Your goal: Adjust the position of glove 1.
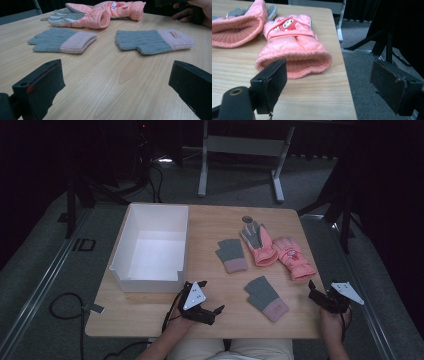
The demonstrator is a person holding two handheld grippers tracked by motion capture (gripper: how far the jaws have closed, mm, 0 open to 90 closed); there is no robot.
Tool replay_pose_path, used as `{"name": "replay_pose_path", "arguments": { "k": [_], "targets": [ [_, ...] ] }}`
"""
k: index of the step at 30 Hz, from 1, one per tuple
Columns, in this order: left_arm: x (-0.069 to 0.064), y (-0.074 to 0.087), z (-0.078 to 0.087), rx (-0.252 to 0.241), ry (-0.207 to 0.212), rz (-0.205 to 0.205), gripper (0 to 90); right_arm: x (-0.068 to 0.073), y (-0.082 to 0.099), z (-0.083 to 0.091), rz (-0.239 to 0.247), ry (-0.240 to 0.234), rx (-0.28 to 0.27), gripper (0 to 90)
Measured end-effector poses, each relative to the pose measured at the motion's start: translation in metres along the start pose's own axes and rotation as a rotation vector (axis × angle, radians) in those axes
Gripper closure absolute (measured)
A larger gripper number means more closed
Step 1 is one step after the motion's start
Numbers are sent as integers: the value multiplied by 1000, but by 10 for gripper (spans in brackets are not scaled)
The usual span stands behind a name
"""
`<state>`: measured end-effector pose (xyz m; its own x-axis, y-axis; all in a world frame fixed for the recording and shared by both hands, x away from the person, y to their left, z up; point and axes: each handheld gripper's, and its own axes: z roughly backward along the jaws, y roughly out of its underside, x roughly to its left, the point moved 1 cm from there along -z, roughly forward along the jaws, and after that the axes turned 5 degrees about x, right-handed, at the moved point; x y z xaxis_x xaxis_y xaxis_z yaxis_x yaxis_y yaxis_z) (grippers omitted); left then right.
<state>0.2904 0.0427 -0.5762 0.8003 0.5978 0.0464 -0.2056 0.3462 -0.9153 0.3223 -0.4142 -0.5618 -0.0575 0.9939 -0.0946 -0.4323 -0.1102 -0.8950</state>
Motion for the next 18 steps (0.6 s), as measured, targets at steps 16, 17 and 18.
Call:
{"name": "replay_pose_path", "arguments": {
  "k": [16,17,18],
  "targets": [
    [0,0,1,-4,-7,5,0,11,-37,33,13,11,84,154],
    [0,0,1,-4,-7,5,0,14,-39,34,31,-3,103,177],
    [0,0,1,-4,-7,4,0,17,-40,34,33,-38,112,179]
  ]
}}
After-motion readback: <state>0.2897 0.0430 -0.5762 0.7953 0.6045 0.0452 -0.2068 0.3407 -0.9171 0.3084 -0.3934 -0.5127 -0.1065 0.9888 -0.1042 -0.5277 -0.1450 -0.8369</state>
